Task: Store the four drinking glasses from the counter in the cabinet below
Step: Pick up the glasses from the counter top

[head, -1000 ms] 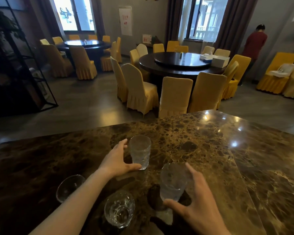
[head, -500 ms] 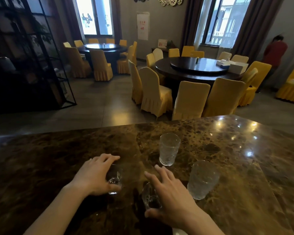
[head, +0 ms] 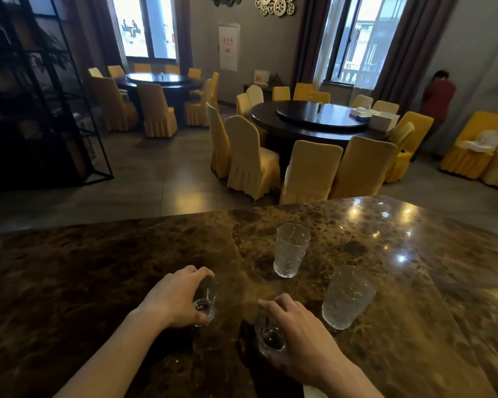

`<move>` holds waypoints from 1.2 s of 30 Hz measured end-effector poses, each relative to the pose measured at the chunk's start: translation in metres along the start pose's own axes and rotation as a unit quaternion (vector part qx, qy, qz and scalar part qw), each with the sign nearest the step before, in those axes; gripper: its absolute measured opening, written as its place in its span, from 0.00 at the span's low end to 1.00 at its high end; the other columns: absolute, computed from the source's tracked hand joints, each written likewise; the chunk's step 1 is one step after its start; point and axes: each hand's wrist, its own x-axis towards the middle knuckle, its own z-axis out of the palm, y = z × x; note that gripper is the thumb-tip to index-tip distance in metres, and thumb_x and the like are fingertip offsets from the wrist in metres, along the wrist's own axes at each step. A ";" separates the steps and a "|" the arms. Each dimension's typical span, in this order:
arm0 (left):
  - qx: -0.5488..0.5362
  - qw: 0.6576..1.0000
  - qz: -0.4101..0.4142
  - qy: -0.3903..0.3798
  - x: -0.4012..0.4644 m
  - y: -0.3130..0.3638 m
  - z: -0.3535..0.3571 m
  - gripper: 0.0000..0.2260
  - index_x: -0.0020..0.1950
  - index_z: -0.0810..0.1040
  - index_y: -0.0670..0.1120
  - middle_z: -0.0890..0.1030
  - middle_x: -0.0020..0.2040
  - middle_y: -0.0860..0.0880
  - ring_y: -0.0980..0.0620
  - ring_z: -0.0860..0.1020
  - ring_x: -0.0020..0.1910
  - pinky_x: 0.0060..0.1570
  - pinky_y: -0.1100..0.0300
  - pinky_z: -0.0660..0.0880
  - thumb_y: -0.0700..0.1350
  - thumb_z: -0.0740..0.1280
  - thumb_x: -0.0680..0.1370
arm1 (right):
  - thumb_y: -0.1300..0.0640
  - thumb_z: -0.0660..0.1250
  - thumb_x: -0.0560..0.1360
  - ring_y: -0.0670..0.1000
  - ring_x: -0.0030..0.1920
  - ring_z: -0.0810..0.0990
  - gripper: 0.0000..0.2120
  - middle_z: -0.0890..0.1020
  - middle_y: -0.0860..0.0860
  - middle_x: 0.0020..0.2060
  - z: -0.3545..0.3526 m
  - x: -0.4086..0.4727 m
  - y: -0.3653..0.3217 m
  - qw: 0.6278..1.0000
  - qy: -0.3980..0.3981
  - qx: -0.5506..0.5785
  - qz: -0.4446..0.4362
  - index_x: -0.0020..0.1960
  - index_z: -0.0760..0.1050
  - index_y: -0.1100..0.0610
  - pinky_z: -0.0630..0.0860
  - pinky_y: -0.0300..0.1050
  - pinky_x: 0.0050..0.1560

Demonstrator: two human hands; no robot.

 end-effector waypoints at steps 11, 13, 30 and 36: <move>-0.001 0.999 0.042 0.016 0.046 0.018 -0.005 0.39 0.71 0.66 0.60 0.73 0.62 0.57 0.54 0.73 0.60 0.61 0.56 0.73 0.59 0.79 0.64 | 0.56 0.59 0.82 0.59 0.63 0.69 0.28 0.64 0.55 0.67 0.011 -0.006 -0.062 0.998 -0.056 -0.010 -0.037 0.77 0.53 0.43 0.75 0.60 0.57; -0.002 0.999 0.047 0.017 0.051 0.024 -0.005 0.39 0.71 0.66 0.60 0.73 0.63 0.57 0.53 0.73 0.61 0.62 0.54 0.74 0.58 0.79 0.64 | 0.56 0.55 0.84 0.61 0.62 0.68 0.25 0.64 0.58 0.66 0.015 -0.004 -0.074 0.997 -0.061 -0.017 -0.051 0.77 0.52 0.44 0.74 0.62 0.53; 0.020 0.999 0.049 -0.002 0.056 0.030 0.008 0.39 0.72 0.65 0.60 0.73 0.64 0.55 0.51 0.74 0.62 0.62 0.53 0.74 0.58 0.79 0.65 | 0.56 0.66 0.79 0.63 0.65 0.67 0.36 0.63 0.59 0.68 0.041 0.012 -0.069 0.993 -0.100 0.010 -0.062 0.77 0.48 0.42 0.74 0.64 0.56; 0.036 0.998 0.038 -0.032 0.051 0.033 0.006 0.44 0.76 0.56 0.63 0.68 0.70 0.55 0.52 0.72 0.65 0.63 0.55 0.73 0.63 0.76 0.66 | 0.53 0.59 0.83 0.61 0.71 0.65 0.29 0.58 0.56 0.77 0.009 -0.001 -0.058 0.990 -0.091 0.007 -0.105 0.77 0.47 0.39 0.71 0.62 0.65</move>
